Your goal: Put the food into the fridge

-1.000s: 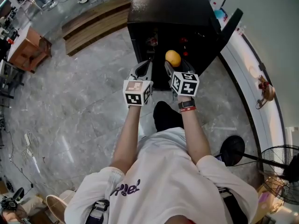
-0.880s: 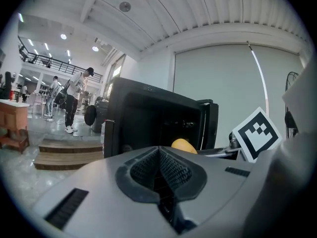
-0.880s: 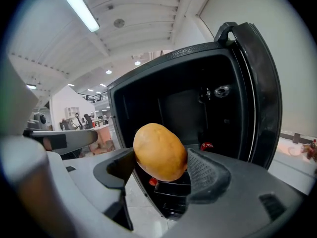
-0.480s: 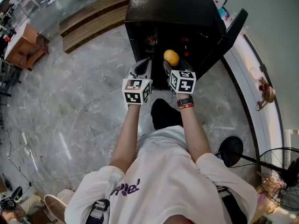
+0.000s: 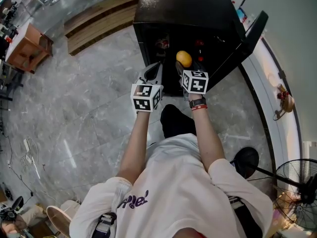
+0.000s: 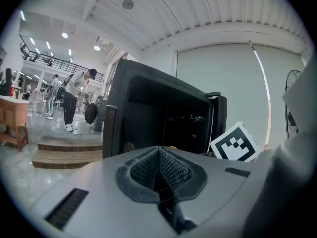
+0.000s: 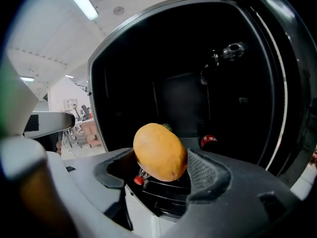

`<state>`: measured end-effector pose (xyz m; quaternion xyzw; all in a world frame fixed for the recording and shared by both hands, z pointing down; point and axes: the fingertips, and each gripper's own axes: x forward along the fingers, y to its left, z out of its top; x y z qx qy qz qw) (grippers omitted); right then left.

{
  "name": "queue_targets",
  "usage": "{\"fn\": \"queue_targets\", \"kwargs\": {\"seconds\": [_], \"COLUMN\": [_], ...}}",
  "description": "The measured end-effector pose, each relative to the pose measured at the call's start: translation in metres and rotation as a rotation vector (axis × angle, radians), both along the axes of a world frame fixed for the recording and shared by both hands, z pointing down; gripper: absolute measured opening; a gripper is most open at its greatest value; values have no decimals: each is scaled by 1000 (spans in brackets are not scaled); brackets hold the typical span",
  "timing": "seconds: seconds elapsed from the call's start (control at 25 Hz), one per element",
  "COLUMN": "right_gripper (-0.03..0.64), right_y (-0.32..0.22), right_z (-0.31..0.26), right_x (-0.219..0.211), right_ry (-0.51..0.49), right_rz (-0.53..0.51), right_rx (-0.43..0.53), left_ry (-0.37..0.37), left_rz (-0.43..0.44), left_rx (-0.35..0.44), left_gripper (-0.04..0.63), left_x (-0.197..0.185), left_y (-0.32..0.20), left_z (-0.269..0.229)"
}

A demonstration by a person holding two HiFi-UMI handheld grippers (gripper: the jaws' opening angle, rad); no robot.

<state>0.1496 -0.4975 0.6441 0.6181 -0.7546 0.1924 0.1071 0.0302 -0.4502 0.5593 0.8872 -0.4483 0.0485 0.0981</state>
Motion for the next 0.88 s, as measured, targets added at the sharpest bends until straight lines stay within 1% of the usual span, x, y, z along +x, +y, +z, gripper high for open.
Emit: {"fn": "queue_targets", "kwargs": {"seconds": [0.4,0.56,0.88], "right_gripper": [348,348,348], "right_y": [-35,-51,-75], "right_z": [30,37,51], "right_x": [-1,-4,6], "right_ry": [26,35,51], "right_rz": [-17,-28,-29], "right_rx": [-36,-42,-56], "left_ry": [-23,-17,-4], "left_rz": [21,-3,-27], "left_rx": [6,-2,-7], "left_gripper": [17,17,17], "left_x": [7,0,-4], "left_y": [-4,-12,-21], "left_z": [6,8,10]}}
